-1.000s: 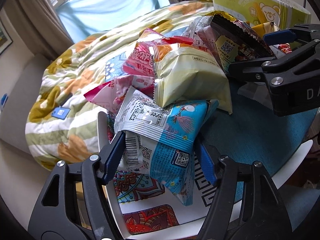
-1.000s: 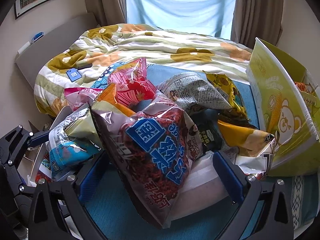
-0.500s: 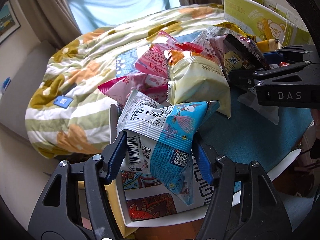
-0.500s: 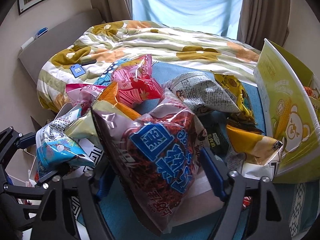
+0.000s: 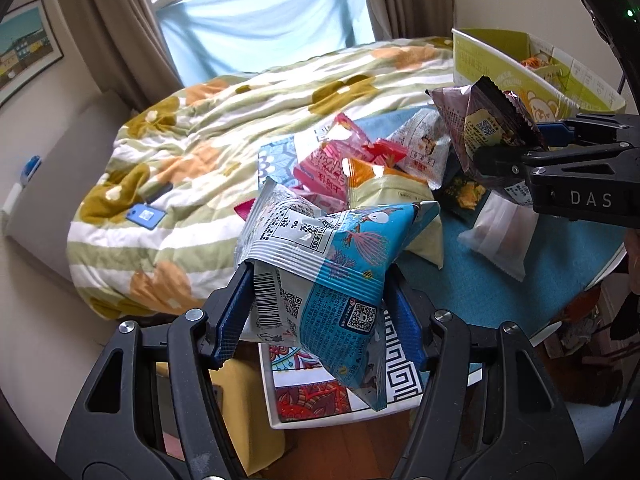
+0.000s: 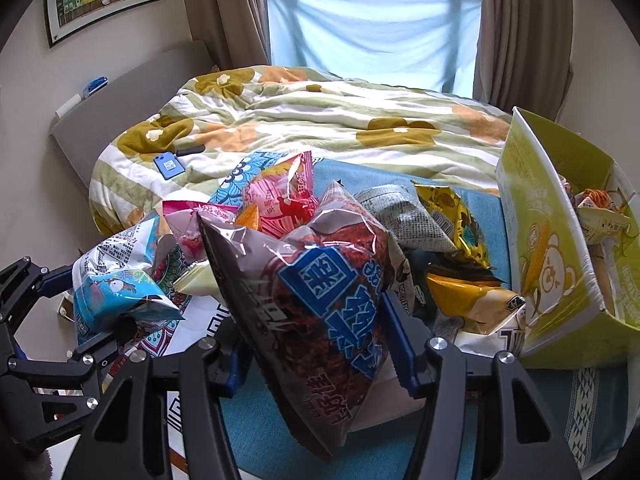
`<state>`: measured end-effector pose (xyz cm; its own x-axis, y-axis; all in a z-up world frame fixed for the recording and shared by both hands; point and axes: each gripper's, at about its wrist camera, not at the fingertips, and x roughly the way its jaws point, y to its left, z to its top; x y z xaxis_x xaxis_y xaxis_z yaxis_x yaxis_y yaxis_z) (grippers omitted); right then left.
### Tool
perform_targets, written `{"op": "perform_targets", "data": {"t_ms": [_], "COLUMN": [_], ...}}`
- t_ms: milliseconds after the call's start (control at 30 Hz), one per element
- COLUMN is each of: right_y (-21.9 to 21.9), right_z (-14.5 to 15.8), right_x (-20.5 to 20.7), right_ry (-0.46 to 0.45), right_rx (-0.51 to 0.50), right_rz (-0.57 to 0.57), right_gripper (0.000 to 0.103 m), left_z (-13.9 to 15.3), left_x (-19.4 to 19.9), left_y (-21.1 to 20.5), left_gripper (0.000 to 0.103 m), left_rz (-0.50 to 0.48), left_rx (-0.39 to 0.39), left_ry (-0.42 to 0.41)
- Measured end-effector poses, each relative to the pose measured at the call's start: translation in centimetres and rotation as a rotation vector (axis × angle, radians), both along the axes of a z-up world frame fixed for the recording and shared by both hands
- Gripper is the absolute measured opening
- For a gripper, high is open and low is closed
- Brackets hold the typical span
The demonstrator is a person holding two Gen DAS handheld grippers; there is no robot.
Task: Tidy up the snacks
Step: 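Carry both bags over the yellow box and open both tools to drop them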
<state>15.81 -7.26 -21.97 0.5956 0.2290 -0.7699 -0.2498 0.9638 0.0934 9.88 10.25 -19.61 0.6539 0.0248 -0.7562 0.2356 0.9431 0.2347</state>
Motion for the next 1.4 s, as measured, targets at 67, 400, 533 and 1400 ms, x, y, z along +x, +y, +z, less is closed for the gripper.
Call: {"op": "perform_targets", "data": {"t_ms": [67, 400, 533, 1400], "right_y": [-0.4, -4.8, -7.9, -34.4], "right_z": [1.0, 7.5, 9.9, 11.3], "right_x": [-0.4, -2.8, -2.9, 2.3], "right_ry": [-0.013, -0.107, -0.148, -0.108], "right_rx": [0.009, 0.064, 0.07, 0.095], "right_rz": [-0.007, -0.087, -0.127, -0.186], "right_gripper": [0.053, 0.052, 0.052, 0.052], "left_z": [1.5, 9.3, 11.6, 6.2], "left_x": [-0.1, 0.8, 1.8, 11.8], "left_y": [-0.4, -5.2, -9.2, -39.3], "left_gripper": [0.061, 0.061, 0.061, 0.062], "left_rz": [-0.004, -0.066, -0.103, -0.19], "left_rx": [-0.015, -0.072, -0.061, -0.081], "left_ry": [-0.023, -0.174, -0.246, -0.044]}}
